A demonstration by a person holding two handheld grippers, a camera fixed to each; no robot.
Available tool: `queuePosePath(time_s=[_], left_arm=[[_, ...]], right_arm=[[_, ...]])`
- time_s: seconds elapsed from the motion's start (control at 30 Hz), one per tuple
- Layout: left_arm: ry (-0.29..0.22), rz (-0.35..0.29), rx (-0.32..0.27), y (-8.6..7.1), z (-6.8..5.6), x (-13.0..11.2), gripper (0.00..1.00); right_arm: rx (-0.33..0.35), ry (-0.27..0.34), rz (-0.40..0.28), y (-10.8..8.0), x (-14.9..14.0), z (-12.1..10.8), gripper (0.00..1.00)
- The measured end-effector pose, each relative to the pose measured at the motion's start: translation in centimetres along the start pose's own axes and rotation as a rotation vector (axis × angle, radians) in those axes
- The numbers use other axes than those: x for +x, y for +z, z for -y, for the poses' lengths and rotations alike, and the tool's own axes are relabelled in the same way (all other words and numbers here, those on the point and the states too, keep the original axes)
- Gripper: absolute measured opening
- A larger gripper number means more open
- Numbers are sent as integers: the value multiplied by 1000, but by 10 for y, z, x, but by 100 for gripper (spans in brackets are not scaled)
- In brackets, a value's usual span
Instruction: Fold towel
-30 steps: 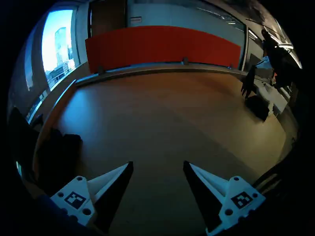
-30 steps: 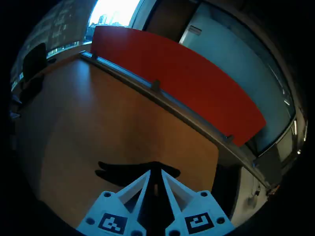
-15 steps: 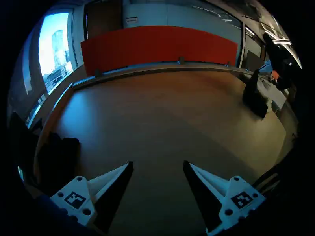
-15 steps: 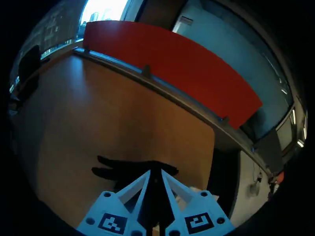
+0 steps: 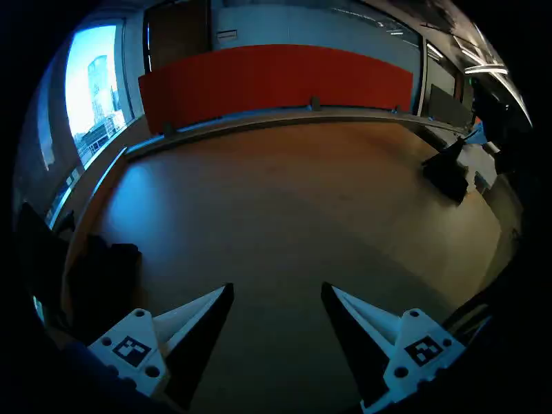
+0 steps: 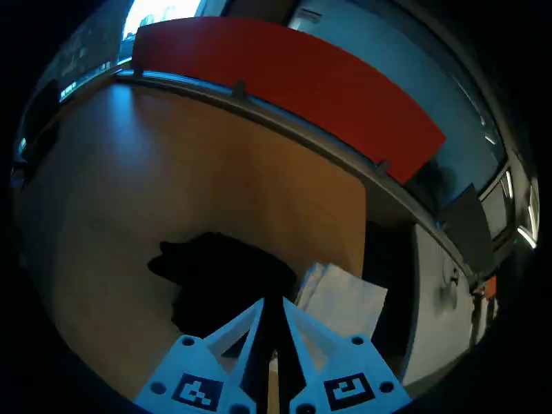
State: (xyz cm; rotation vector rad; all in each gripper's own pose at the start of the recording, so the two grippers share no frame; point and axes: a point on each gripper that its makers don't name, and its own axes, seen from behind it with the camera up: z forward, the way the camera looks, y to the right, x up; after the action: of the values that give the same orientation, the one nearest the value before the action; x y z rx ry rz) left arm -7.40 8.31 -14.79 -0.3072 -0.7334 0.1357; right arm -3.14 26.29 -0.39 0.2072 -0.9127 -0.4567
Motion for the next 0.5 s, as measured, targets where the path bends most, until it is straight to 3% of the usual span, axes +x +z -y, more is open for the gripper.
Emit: queuePosePath(time_s=[0.5], left_arm=[[16,5,2,-1,-3,-3,94]], right_arm=[[8,74,141,14,-82,12,4]])
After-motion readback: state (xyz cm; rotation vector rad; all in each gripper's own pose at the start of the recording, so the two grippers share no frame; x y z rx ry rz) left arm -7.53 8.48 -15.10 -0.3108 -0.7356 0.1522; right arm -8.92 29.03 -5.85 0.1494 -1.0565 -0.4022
